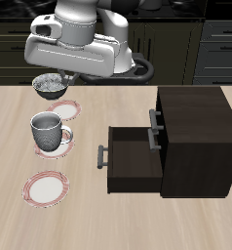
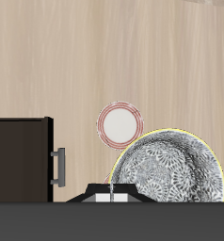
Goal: Place the bowl on the farthest plate relative to the robot
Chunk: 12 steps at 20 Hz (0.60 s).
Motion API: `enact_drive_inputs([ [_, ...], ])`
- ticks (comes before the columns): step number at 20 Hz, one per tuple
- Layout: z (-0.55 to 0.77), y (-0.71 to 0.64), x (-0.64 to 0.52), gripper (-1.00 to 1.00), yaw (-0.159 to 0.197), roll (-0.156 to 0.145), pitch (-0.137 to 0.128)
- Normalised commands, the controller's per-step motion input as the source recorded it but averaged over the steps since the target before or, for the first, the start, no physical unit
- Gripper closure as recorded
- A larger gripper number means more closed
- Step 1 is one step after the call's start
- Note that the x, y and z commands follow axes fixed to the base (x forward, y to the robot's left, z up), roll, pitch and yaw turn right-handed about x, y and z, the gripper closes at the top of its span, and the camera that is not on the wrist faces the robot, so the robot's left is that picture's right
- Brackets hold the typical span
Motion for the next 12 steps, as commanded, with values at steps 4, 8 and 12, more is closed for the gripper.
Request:
enact_drive_inputs([
  [4,0.09,0.04,0.16,1.0,0.024,0.031,-0.024],
  [8,-0.03,-0.13,0.17,1.0,-0.007,0.014,0.044],
  [12,0.06,-0.2,0.17,1.0,0.068,0.007,-0.011],
])
